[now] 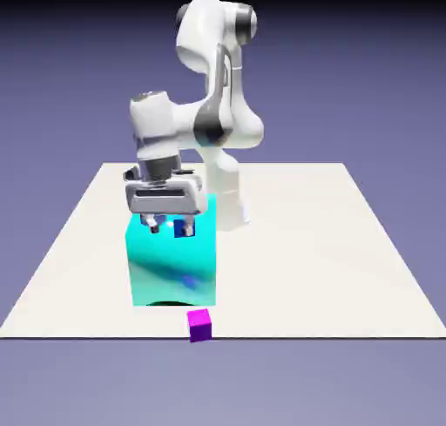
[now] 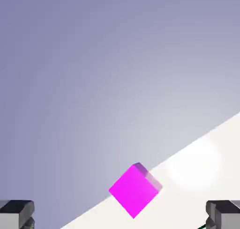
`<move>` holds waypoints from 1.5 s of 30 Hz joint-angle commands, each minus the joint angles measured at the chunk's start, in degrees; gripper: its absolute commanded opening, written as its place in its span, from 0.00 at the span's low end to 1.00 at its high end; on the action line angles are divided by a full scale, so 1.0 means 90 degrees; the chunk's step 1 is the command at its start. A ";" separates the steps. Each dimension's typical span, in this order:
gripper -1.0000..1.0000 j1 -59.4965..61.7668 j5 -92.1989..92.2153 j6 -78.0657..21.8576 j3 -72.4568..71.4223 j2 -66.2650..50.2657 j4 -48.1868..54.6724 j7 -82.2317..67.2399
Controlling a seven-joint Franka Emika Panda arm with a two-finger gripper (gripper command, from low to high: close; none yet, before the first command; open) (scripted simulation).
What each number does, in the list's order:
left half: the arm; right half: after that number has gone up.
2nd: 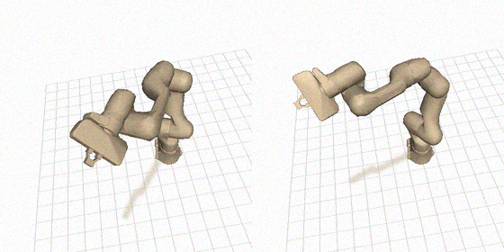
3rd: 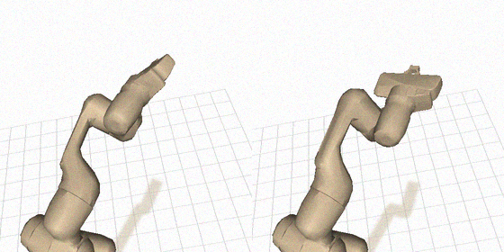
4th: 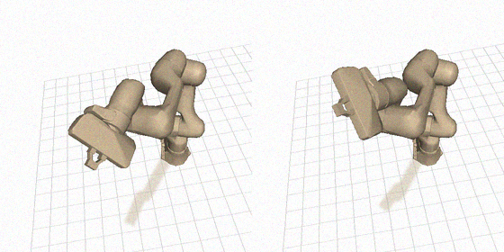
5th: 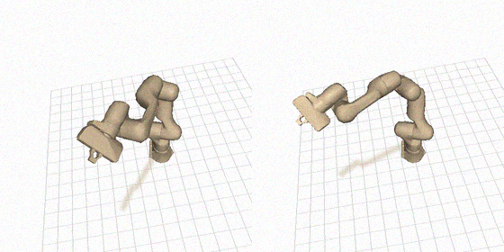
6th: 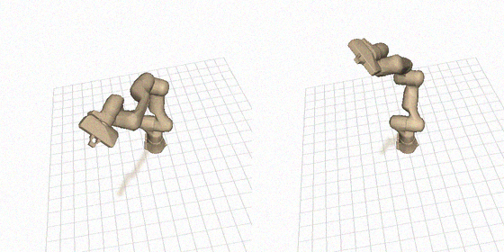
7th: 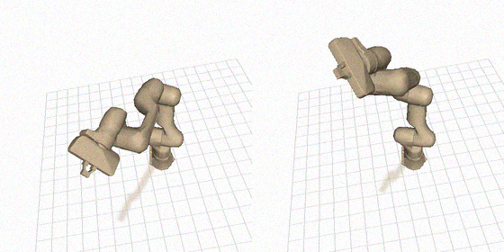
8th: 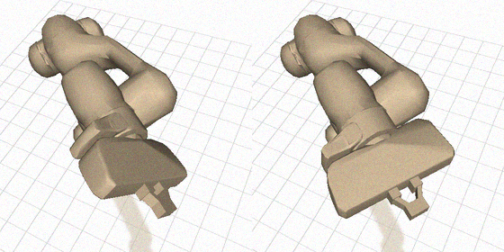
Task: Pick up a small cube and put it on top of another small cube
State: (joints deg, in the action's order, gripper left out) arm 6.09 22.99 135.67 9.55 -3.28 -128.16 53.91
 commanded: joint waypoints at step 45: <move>0.00 0.0270 0.1624 -0.5919 0.2889 -0.2100 0.2778 0.0210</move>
State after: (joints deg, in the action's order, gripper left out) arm 8.53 37.71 82.41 35.56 -22.18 -103.15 55.82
